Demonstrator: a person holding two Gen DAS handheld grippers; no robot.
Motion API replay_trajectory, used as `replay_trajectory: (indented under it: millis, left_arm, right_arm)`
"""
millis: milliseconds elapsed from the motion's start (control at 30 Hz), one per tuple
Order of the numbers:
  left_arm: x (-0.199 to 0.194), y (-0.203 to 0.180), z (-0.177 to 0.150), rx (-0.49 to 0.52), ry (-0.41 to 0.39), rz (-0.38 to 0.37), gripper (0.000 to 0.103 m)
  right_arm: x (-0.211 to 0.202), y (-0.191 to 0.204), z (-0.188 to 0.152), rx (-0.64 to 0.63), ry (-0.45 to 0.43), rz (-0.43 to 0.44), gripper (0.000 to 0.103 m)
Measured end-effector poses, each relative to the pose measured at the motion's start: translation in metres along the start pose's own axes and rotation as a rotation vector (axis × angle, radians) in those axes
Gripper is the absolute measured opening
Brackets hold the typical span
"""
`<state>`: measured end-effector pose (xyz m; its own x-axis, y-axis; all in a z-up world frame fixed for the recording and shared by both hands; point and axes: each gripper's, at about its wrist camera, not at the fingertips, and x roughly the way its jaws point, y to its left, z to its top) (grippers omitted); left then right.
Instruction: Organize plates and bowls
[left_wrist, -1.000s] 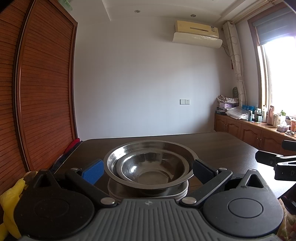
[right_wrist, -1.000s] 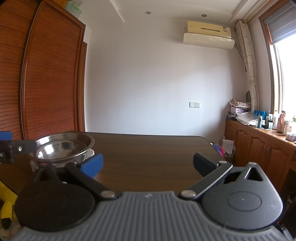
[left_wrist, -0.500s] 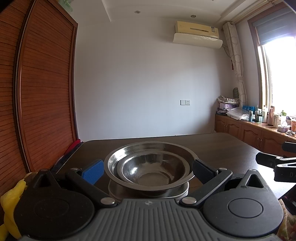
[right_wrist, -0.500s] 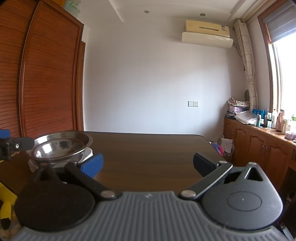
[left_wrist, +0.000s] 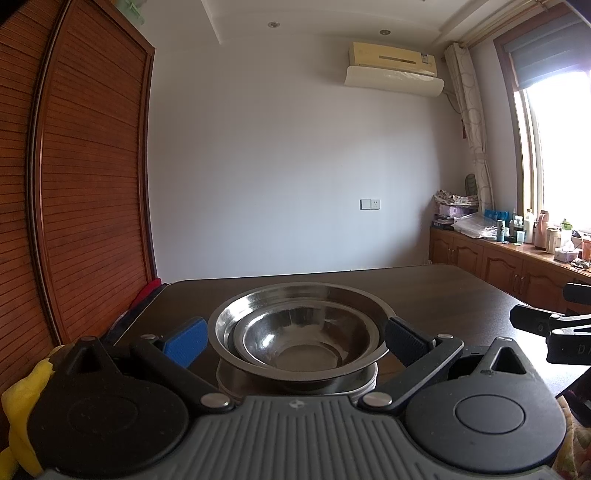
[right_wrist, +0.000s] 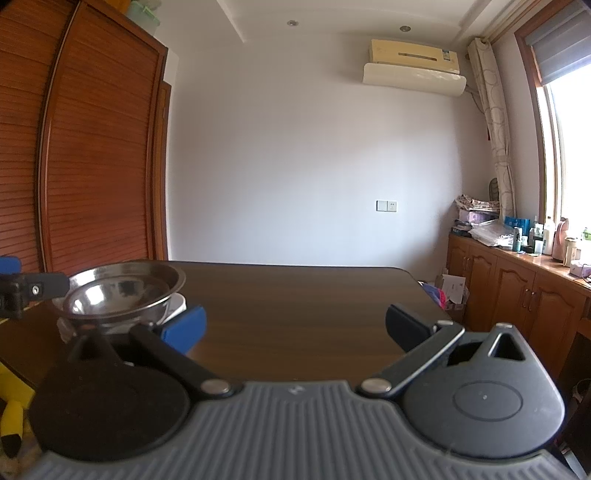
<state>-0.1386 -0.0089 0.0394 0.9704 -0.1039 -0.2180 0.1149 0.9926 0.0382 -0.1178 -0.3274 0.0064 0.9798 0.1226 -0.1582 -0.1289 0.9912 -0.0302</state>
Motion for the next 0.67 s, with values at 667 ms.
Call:
replay_trajectory:
  millis: [667]
  left_arm:
    - [0.0, -0.0003, -0.0009, 0.005, -0.001, 0.003, 0.103]
  right_arm:
    - [0.0012, 0.001, -0.0015, 0.0, 0.003, 0.0, 0.103]
